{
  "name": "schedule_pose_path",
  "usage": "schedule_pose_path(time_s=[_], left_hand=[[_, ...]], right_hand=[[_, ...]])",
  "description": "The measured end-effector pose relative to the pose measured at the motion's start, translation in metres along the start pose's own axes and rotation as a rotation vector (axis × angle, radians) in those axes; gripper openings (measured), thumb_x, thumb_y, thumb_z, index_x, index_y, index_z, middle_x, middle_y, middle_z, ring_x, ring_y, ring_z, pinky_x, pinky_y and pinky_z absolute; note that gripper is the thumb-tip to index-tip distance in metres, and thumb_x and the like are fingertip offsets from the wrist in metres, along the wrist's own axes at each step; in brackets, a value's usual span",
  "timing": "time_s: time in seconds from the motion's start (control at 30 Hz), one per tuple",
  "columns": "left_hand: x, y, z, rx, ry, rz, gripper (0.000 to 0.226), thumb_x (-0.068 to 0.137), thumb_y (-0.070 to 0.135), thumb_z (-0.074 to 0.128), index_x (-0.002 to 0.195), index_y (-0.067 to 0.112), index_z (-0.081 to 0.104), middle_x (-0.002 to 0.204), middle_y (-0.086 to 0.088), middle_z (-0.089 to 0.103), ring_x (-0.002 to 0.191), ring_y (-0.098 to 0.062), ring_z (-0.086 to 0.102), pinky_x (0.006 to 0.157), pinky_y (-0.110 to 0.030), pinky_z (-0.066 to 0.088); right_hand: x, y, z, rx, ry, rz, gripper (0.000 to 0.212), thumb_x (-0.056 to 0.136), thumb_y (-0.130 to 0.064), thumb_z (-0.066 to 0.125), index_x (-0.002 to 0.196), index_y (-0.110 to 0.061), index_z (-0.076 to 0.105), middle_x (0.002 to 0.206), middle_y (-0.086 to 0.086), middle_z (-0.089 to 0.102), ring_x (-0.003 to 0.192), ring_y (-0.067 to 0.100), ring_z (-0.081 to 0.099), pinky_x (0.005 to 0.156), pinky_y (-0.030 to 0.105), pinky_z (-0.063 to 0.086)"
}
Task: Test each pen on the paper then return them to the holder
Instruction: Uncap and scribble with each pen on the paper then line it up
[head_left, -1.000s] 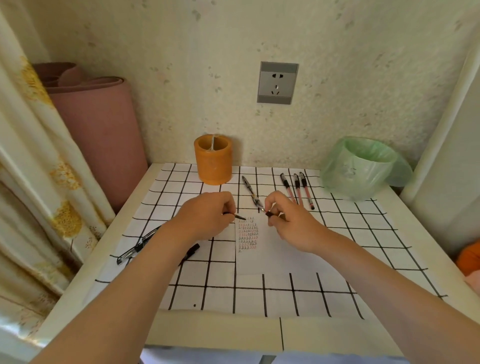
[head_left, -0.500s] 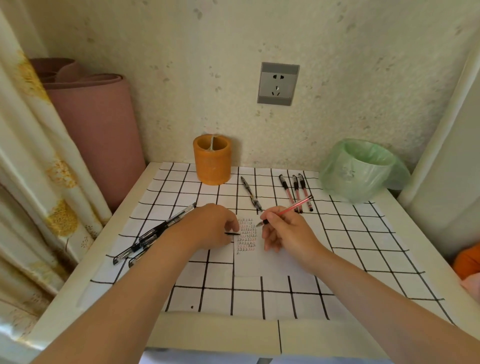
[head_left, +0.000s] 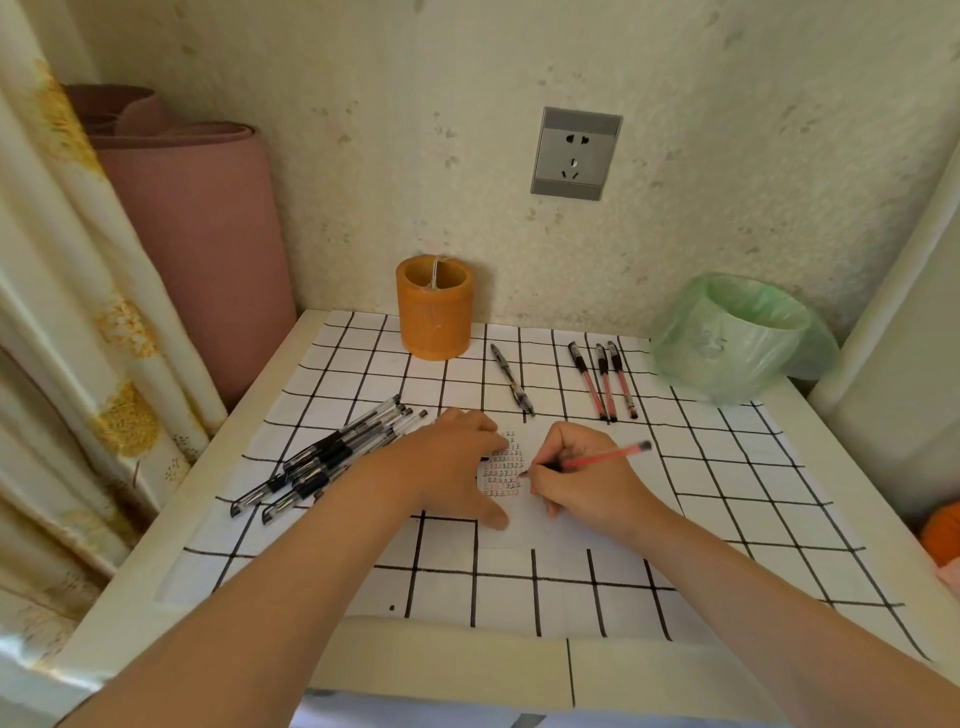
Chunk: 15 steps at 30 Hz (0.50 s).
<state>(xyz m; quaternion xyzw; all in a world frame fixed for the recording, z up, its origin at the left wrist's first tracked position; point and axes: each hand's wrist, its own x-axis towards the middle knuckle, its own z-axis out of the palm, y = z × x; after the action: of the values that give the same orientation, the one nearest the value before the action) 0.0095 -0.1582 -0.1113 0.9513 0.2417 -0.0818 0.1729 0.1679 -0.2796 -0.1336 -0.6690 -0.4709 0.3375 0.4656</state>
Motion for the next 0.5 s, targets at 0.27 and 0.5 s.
schedule_pose_path(time_s=[0.27, 0.5], left_hand=[[0.0010, -0.0026, 0.0047, -0.043, 0.047, 0.022, 0.103, 0.074, 0.060, 0.075, 0.155, 0.026, 0.023, 0.153, 0.011, 0.027, 0.140, -0.010, 0.019, 0.108, -0.030, 0.030], [0.0025, -0.0011, 0.0055, 0.001, 0.056, 0.024, 0.102, 0.073, 0.064, 0.074, 0.155, 0.024, 0.027, 0.153, 0.009, 0.026, 0.140, -0.012, 0.021, 0.109, -0.031, 0.030]], right_hand=[[0.0007, 0.0020, -0.0018, -0.146, -0.079, -0.103, 0.019, 0.075, 0.011, 0.065, 0.069, -0.003, 0.054, 0.057, -0.014, 0.057, 0.050, -0.001, 0.050, 0.047, 0.016, 0.039], [0.0014, 0.0048, -0.0026, -0.163, -0.068, -0.106, 0.020, 0.076, 0.009, 0.065, 0.067, -0.004, 0.053, 0.057, -0.012, 0.056, 0.051, 0.000, 0.048, 0.048, 0.019, 0.038]])
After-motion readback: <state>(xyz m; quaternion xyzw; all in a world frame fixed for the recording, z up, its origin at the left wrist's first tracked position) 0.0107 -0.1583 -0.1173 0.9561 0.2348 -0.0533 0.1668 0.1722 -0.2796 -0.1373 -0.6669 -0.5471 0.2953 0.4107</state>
